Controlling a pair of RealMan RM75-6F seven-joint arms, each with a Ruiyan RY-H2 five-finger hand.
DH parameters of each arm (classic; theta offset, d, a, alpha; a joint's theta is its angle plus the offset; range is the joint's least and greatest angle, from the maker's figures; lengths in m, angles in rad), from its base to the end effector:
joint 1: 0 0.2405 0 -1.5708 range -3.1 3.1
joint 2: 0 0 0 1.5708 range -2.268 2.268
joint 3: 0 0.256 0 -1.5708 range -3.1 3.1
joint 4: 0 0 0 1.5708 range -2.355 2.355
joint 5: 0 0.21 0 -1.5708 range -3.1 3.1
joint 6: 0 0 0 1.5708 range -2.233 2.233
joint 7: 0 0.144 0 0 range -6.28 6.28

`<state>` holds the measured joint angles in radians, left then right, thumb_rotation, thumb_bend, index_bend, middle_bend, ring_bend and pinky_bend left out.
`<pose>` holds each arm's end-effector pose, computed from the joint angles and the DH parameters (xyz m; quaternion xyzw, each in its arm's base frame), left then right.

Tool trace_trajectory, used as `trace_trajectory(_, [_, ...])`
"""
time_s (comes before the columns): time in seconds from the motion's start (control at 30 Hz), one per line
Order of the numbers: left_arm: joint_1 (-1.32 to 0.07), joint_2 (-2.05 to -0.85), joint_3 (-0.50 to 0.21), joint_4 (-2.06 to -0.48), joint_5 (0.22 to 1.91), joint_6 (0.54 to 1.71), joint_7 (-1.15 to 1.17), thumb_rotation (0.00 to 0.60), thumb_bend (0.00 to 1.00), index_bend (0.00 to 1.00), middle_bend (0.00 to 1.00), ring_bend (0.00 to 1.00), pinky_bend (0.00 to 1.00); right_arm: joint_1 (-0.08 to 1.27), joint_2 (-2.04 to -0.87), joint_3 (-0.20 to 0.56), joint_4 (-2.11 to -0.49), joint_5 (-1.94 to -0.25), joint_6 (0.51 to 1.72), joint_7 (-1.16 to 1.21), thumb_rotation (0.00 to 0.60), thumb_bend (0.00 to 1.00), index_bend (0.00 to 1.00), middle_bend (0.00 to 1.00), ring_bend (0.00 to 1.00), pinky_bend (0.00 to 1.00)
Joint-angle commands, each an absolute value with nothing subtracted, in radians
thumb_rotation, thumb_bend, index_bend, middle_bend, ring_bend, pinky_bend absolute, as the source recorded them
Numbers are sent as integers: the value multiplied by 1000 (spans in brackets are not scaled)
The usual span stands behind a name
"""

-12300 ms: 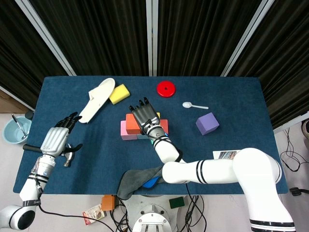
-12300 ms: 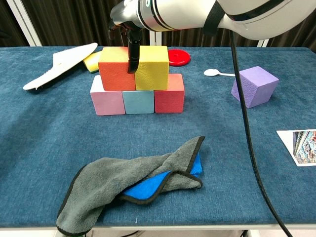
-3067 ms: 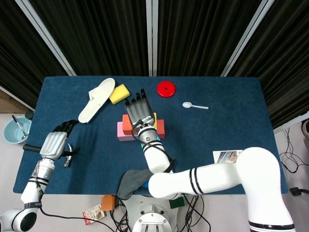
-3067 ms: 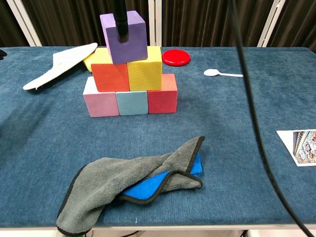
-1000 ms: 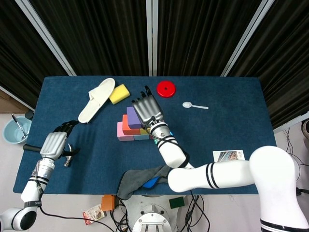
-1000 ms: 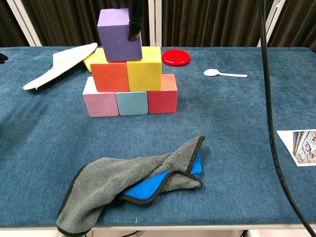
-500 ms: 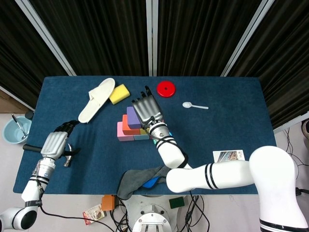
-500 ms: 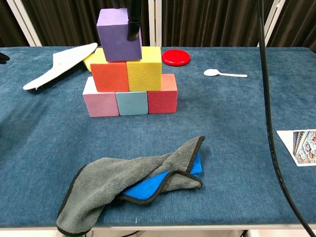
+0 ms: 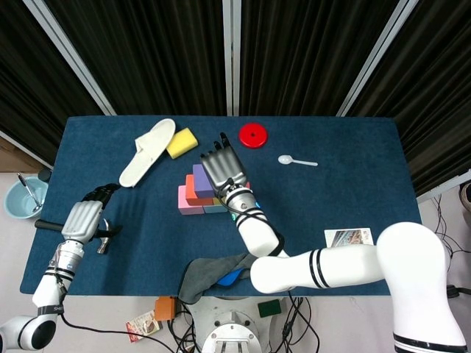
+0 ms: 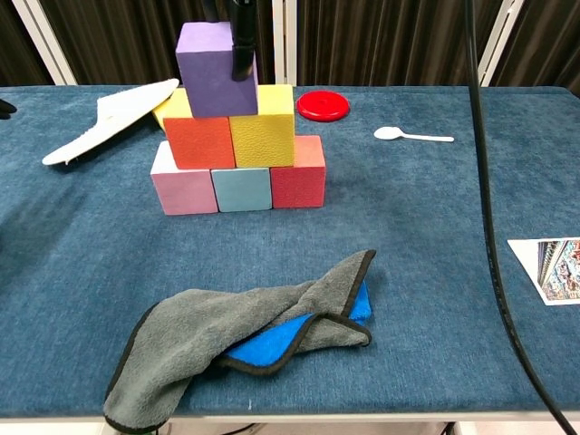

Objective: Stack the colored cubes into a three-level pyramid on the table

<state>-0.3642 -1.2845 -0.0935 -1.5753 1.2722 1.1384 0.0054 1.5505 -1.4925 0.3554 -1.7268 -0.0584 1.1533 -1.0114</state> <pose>-0.2775 0.2660 0.0761 -0.6240 -0.4847 -0.3734 0.4860 0.0992 -0.3659 0.0032 0.7909 -0.2932 0.3039 0.4430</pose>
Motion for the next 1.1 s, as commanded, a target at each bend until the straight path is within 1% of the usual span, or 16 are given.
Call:
trace_trajectory(0.03, [-365,-1285,-94,-1574,1272,1137,4,600,174,113,86,89,177,1550,-1488,354,-1728,-58,1155,-1022,600,189,449,464,155,0])
trace_trajectory(0.63, [-368,-1289,-95,-1568,1275,1133,-2,600,174,114,86,89,176,1546,-1489,357,-1724,-46,1156,-1043,600,188,436,451,155,0])
trace_trajectory(0.73, [-369,-1290,-95,-1567,1274,1132,-2,600,174,113,86,90,176,1546,-1487,358,-1728,-42,1155,-1048,600,184,400,429,154,0])
trace_trajectory(0.9, [-370,-1289,-97,-1568,1274,1133,-1,600,174,113,86,89,176,1544,-1485,361,-1732,-45,1156,-1049,600,176,300,377,150,0])
trace_trajectory(1.1, [-372,-1289,-99,-1569,1274,1132,1,600,174,113,86,90,176,1542,-1485,364,-1736,-40,1153,-1048,600,161,265,354,143,0])
